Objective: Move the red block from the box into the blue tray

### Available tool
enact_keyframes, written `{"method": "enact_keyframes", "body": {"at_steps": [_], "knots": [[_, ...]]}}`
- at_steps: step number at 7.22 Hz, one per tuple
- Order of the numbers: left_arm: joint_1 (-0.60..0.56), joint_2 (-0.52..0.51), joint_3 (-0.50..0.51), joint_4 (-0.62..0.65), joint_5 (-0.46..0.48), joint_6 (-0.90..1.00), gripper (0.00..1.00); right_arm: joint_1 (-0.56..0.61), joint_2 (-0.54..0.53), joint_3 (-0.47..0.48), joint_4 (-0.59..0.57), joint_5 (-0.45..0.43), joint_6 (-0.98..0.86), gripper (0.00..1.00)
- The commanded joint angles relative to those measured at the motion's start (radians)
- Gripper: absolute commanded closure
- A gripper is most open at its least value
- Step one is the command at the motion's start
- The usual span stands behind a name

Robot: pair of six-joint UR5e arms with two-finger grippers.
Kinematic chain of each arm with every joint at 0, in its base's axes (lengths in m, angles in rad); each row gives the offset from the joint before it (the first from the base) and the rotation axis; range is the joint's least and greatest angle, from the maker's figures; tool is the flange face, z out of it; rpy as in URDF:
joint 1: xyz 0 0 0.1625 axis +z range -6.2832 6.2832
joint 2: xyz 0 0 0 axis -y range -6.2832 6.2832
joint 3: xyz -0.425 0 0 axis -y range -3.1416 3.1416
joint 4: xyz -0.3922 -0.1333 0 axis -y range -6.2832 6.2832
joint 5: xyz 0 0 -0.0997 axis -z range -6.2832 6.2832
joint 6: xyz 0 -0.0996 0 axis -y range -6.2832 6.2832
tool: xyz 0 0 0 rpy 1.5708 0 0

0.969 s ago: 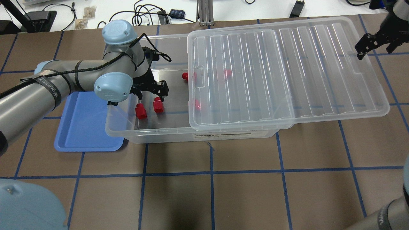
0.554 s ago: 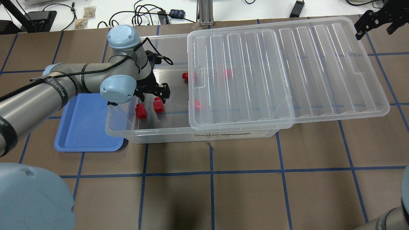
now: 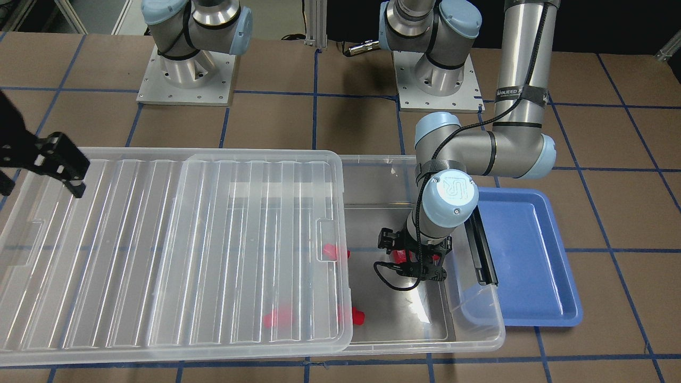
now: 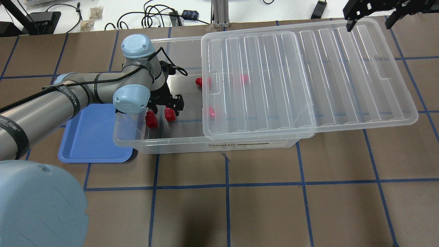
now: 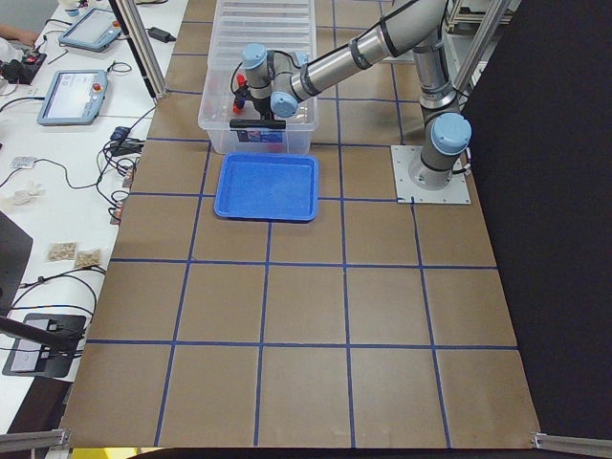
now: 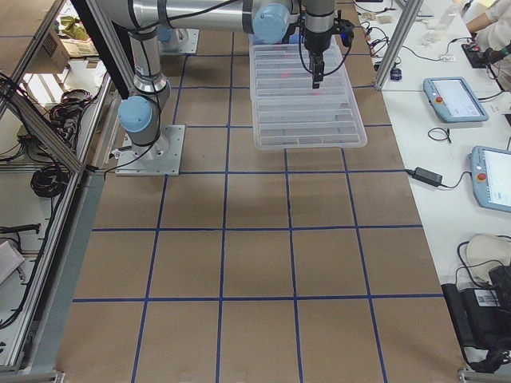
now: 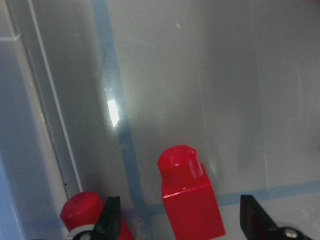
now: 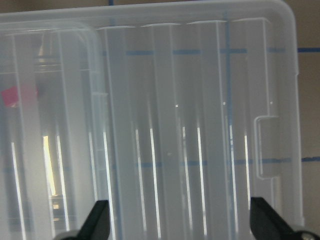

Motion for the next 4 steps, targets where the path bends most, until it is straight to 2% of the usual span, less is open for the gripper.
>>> {"method": "enact_keyframes", "body": {"at_steps": [1, 2, 4], "knots": [[0.0, -0.004, -0.011, 0.017, -0.001, -0.001, 0.84, 0.165, -0.017, -0.002, 0.014, -0.01, 0.199, 0.0], [0.0, -0.004, -0.011, 0.018, -0.001, -0.003, 1.0, 0.207, -0.018, 0.004, 0.016, -0.011, 0.206, 0.0], [-0.002, 0.01, -0.007, 0.021, -0.001, -0.012, 1.0, 0.227, -0.025, 0.021, 0.016, -0.011, 0.206, 0.0]]}}
